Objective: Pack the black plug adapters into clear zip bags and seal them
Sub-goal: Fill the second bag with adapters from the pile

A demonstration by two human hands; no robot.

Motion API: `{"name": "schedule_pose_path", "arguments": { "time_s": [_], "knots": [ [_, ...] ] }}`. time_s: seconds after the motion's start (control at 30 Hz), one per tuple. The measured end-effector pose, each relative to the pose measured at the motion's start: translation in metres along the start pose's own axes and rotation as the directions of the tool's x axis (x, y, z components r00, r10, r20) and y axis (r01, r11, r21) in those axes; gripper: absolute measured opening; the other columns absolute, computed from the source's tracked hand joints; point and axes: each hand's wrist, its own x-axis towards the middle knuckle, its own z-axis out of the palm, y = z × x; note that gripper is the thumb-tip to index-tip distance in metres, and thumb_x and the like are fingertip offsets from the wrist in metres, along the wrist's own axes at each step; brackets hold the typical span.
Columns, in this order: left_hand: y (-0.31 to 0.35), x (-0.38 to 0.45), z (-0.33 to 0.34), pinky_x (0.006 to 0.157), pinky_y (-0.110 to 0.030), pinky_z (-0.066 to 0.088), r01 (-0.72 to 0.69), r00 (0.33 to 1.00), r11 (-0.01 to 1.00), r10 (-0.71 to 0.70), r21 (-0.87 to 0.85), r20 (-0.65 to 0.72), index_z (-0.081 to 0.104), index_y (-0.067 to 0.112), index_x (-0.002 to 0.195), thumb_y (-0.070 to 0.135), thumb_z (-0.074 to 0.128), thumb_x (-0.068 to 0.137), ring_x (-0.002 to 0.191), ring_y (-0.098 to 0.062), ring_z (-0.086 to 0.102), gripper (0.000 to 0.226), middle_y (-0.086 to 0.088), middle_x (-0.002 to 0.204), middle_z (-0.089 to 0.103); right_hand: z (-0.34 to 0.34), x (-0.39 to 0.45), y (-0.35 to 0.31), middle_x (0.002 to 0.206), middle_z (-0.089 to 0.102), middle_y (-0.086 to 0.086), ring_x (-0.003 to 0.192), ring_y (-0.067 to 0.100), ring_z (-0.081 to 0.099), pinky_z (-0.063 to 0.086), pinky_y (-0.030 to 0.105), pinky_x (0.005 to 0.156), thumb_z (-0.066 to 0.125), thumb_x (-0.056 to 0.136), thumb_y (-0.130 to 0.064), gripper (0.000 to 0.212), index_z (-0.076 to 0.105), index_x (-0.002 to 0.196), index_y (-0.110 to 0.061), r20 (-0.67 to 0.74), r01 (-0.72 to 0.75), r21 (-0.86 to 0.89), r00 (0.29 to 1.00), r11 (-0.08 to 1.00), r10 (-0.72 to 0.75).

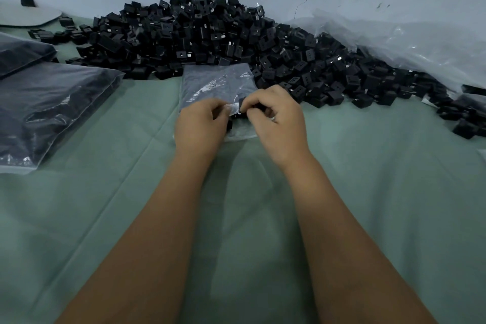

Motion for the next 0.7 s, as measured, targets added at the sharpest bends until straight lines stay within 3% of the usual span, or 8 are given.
{"name": "schedule_pose_path", "arguments": {
  "time_s": [0.1,0.2,0.3,0.4,0.5,0.7],
  "knots": [
    [0.0,0.0,0.0,0.072,-0.029,0.047,-0.003,1.0,1.0,0.003,-0.013,0.006,0.074,0.023,0.099,0.026,0.058,0.094,0.084,-0.016,0.064,0.018,0.002,0.089,0.074,0.0,0.0,-0.003,0.081,0.054,-0.011,0.07,0.006,0.051,0.048,0.035,0.069,0.056,0.075,-0.023,0.017,0.068,0.071,-0.034,0.124,-0.055,-0.014,0.991,0.998,0.056],
    [-0.001,0.001,0.0,0.076,-0.031,0.05,-0.001,1.0,1.0,0.002,-0.014,0.014,0.074,0.023,0.1,0.025,0.057,0.095,0.086,-0.014,0.064,0.018,0.004,0.091,0.073,0.0,0.001,-0.001,0.081,0.052,-0.009,0.073,0.006,0.051,0.049,0.036,0.071,0.054,0.081,-0.023,0.02,0.07,0.077,-0.035,0.224,-0.025,-0.228,0.972,0.973,0.078],
    [-0.001,0.001,0.002,0.074,-0.03,0.048,0.005,1.0,0.999,-0.005,-0.038,0.003,0.073,0.022,0.099,0.025,0.057,0.095,0.083,-0.014,0.064,0.017,0.004,0.088,0.072,0.005,-0.002,0.0,0.092,0.058,-0.003,0.084,0.019,0.056,0.047,0.033,0.067,0.051,0.086,-0.027,0.022,0.071,0.091,-0.034,0.276,0.122,-0.511,0.961,0.851,0.028],
    [-0.002,0.001,0.003,0.072,-0.028,0.046,-0.008,1.0,0.999,0.007,-0.038,-0.016,0.073,0.02,0.097,0.025,0.058,0.095,0.082,-0.014,0.063,0.017,0.003,0.088,0.072,0.013,-0.006,-0.002,0.096,0.059,0.005,0.091,0.026,0.056,0.032,0.028,0.064,0.047,0.088,-0.028,0.024,0.07,0.094,-0.025,0.302,0.209,-0.665,0.953,0.717,0.003],
    [-0.002,0.0,0.004,0.07,-0.027,0.042,-0.035,0.999,0.999,0.034,-0.032,-0.03,0.073,0.018,0.095,0.023,0.058,0.094,0.079,-0.012,0.061,0.015,0.004,0.086,0.071,0.021,-0.009,-0.005,0.102,0.063,0.009,0.096,0.031,0.056,0.026,0.03,0.069,0.046,0.087,-0.029,0.025,0.068,0.097,-0.021,0.307,0.219,-0.721,0.952,0.657,0.019],
    [-0.002,-0.001,0.005,0.075,-0.033,0.048,-0.041,0.999,0.999,0.04,-0.022,-0.037,0.073,0.018,0.092,0.024,0.059,0.093,0.081,-0.017,0.062,0.015,0.002,0.084,0.071,0.027,-0.011,-0.01,0.107,0.064,0.011,0.102,0.03,0.055,0.037,0.035,0.085,0.044,0.089,-0.027,0.029,0.068,0.103,-0.018,0.276,0.169,-0.752,0.958,0.637,0.072]
  ]
}}
